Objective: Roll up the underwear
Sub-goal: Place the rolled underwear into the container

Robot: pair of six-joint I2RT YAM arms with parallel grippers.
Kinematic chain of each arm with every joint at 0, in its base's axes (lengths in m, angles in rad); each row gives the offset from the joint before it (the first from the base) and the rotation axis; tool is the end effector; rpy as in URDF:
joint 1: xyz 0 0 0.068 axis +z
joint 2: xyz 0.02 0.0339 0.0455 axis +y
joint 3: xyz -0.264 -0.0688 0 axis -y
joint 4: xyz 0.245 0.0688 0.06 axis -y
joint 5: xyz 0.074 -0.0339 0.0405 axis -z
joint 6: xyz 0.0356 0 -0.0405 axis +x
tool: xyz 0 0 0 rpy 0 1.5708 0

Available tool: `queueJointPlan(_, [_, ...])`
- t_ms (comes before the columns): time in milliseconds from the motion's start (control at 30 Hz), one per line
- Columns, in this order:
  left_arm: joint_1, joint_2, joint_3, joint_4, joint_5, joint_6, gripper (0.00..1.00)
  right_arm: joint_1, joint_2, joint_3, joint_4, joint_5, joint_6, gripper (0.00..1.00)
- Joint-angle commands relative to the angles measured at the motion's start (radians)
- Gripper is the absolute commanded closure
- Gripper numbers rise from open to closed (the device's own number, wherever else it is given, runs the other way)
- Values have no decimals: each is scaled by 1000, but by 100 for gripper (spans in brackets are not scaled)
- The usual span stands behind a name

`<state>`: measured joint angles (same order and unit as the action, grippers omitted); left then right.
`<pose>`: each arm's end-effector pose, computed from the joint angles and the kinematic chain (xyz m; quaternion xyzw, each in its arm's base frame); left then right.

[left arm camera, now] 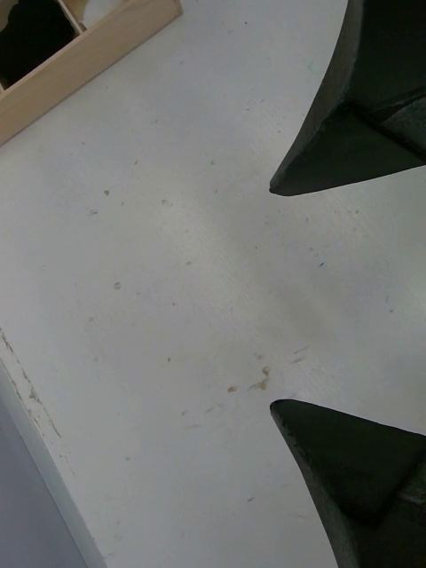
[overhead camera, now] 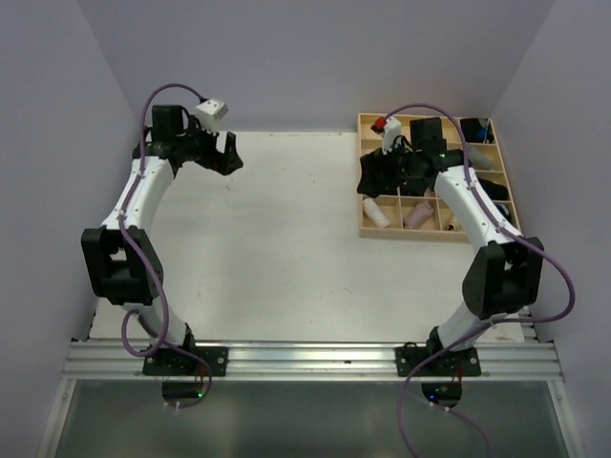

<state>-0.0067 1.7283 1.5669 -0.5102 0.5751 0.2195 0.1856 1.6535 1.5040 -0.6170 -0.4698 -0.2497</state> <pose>0.3940 -0.0220 0.3294 0.2199 0.8442 -0.2097 0.4415 0.3599 0.0840 0.3261 -0.2822 0.8542 0.2019 0.3873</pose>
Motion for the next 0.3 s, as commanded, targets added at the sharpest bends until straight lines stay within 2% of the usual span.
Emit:
queueJointPlan(0, [7, -39, -85, 30, -70, -20, 0, 2, -23, -76, -29, -78, 59, 1])
queueJointPlan(133, [7, -61, -154, 25, -129, 33, 0, 2, -29, -120, -12, -78, 70, 1])
queueJointPlan(267, [7, -99, -209, 82, -153, -14, 0, 2, -32, -126, -1, -82, 69, 1])
